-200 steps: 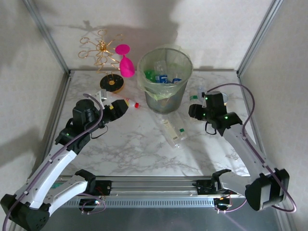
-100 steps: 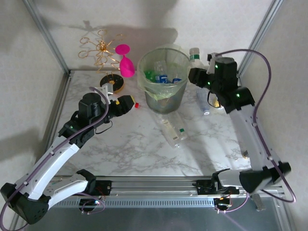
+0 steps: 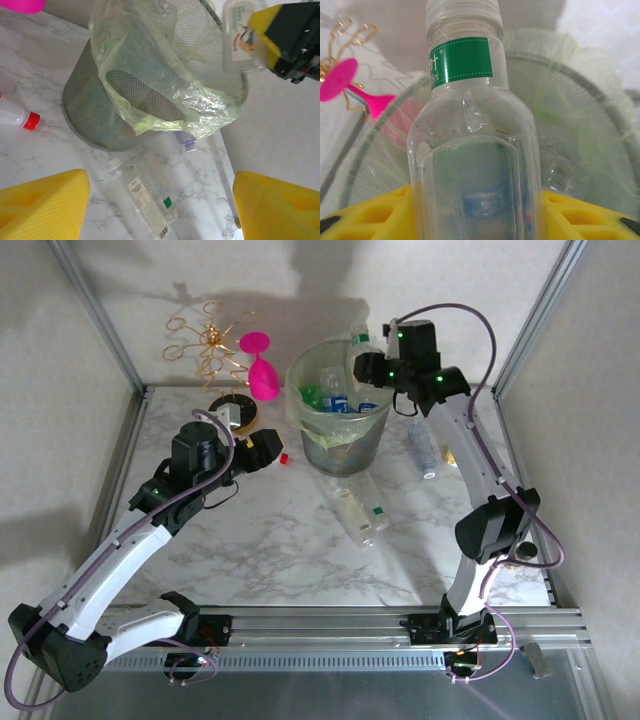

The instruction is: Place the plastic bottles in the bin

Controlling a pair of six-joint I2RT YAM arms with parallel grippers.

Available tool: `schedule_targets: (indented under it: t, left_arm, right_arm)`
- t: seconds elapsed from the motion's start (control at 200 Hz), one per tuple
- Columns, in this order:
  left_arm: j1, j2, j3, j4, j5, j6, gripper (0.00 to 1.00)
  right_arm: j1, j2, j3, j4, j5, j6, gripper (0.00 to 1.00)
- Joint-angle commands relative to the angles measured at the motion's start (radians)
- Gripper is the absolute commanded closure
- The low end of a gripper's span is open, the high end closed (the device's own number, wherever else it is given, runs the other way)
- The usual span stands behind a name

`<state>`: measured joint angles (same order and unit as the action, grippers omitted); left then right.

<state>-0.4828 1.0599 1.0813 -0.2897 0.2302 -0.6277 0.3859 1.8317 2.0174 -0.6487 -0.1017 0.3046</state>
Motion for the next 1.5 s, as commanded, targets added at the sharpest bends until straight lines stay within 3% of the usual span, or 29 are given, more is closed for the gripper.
schedule_targets:
  t: [0.0, 0.185, 0.661, 0.891, 1.016, 1.116, 1.497]
  left_arm:
    - [0.004, -0.009, 0.005, 0.019, -0.017, 0.015, 0.25]
    - [0.003, -0.007, -0.014, 0.040, -0.012, 0.010, 0.25]
    - [0.014, -0.015, -0.008, 0.021, -0.035, 0.016, 0.25]
    - [0.013, -0.017, -0.005, 0.025, -0.043, 0.014, 0.25]
    - [0.013, -0.016, -0.004, 0.028, -0.047, 0.011, 0.25]
    - [0.013, -0.017, -0.003, 0.025, -0.043, 0.011, 0.25]
    - [0.013, -0.046, -0.041, 0.007, -0.039, 0.000, 0.25]
  right_arm:
    - [0.047, 0.006, 0.015, -0.048, 0.056, -0.029, 0.59]
    - [0.071, 0.015, -0.039, -0.062, 0.131, -0.029, 0.53]
    - [0.080, 0.146, 0.136, -0.169, 0.328, -0.058, 0.25]
    - [0.091, 0.063, 0.105, -0.087, 0.371, -0.069, 0.28]
    - [0.092, 0.063, 0.122, -0.071, 0.354, -0.079, 0.40]
    - [0.092, 0.075, 0.145, -0.084, 0.308, -0.064, 0.55]
    - [0.093, -0.271, -0.206, 0.044, 0.190, -0.024, 0.55]
